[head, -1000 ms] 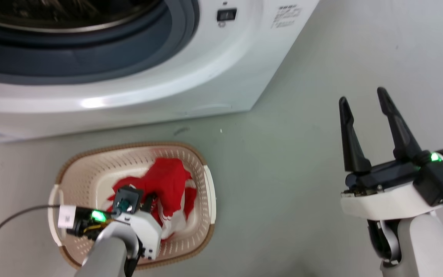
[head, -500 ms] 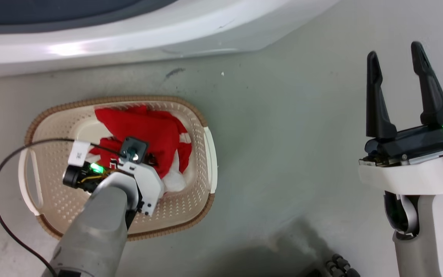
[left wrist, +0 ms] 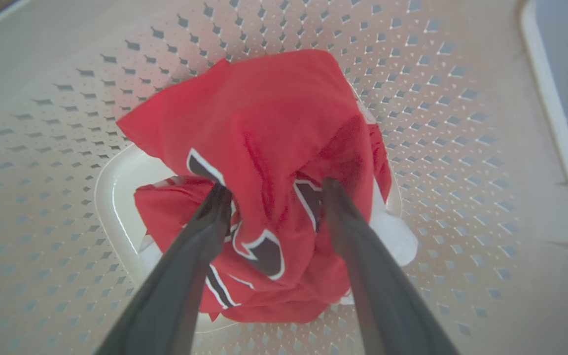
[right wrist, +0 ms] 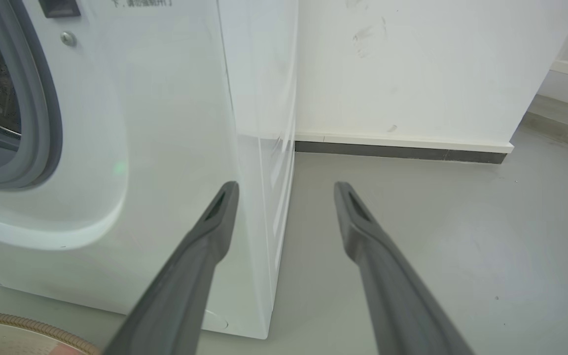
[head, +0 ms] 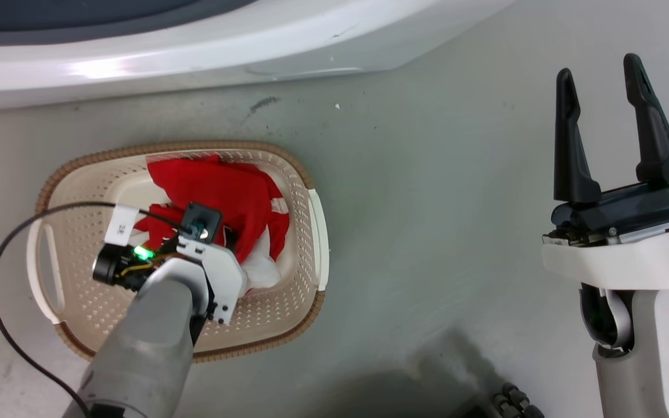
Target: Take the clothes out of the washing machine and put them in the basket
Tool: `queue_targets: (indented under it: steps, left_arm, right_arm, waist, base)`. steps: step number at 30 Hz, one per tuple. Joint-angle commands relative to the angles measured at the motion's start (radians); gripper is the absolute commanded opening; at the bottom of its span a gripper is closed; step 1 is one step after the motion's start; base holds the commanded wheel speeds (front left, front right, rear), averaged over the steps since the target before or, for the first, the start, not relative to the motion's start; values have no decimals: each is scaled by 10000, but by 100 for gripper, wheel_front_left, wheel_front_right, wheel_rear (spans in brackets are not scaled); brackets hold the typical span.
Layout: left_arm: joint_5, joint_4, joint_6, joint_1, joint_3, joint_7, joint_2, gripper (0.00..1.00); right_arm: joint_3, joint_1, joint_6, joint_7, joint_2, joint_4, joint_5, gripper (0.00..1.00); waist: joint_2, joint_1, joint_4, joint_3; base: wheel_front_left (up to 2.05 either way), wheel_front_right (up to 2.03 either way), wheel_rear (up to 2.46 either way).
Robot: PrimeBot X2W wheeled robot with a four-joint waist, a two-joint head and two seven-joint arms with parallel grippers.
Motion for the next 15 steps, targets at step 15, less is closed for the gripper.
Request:
queue_targets:
  steps: [15]
  left_arm:
    - [-1078,-2063,282,2428,767,-708,-288,100]
  right_arm:
    - [35,1257,-7,-23,15,630,-210,100]
  waist:
    - [0,-1,478,-2788]
  base:
    - [0,0,0]
